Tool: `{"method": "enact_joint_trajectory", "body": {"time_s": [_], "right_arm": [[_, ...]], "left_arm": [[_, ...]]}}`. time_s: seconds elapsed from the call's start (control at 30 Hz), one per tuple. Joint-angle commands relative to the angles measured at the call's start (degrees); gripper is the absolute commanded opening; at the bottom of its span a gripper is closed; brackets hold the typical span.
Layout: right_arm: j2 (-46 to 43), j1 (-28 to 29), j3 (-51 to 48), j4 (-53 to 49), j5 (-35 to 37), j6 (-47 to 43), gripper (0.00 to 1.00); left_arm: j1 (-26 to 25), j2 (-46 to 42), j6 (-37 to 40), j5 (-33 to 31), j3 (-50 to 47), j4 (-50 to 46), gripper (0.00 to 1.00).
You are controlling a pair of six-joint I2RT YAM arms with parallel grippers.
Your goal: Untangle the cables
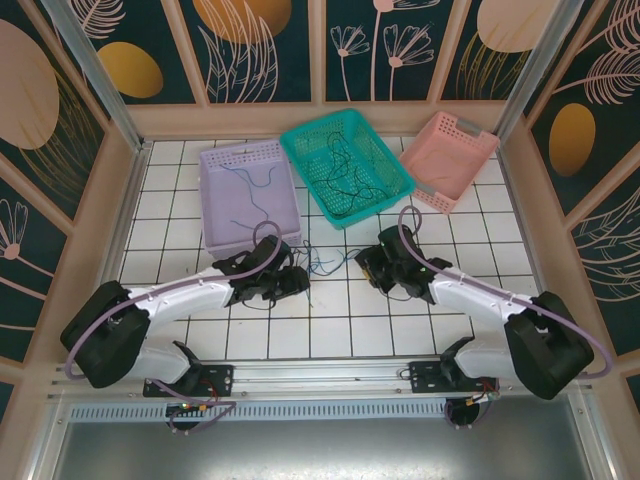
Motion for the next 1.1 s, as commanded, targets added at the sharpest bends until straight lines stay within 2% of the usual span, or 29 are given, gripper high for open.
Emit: {"method": "enact_joint_trajectory", "body": {"time_s": [0.0, 0.3, 0.57, 0.63, 0.7, 0.77, 0.93, 1.07], "right_arm": [[3.9, -0.8, 1.3, 5.8, -0.1, 4.1, 0.35], [12.3, -3.0, 2.0, 13.5, -0.9, 7.3, 0.29], [18.0, -3.1, 4.9, 15.0, -2.9, 8.1, 0.22], [18.1, -3.4, 4.6, 15.3, -2.8, 8.2, 0.12], [17.3, -3.7, 4.8, 13.2, -2.5, 8.1, 0.00], [15.1, -3.7, 5.1, 10.4, -1.3, 7.2, 0.00], [7.3, -3.8, 8.1, -1.2, 3.4, 1.0, 0.00], [1.7, -3.9, 9.1, -7.0, 4.5, -2.3, 0.00]], "left_arm": [[-0.2, 1.6, 1.8, -3.0, 0.9, 2.8, 0.45], [-0.2, 4.1, 2.8, -3.8, 0.8, 4.3, 0.36], [-0.2, 4.1, 2.2, -4.5, 1.2, 4.3, 0.34], [-0.1, 4.0, 2.1, -4.9, 1.3, 4.2, 0.34], [-0.1, 3.7, 1.7, -5.4, 1.4, 3.9, 0.33], [-0.1, 3.7, 1.4, -5.9, 1.4, 3.4, 0.30], [-0.1, 4.5, 0.2, -8.4, 1.7, 0.7, 0.12], [-0.1, 4.5, -0.2, -9.3, 1.7, -0.6, 0.02]]}}
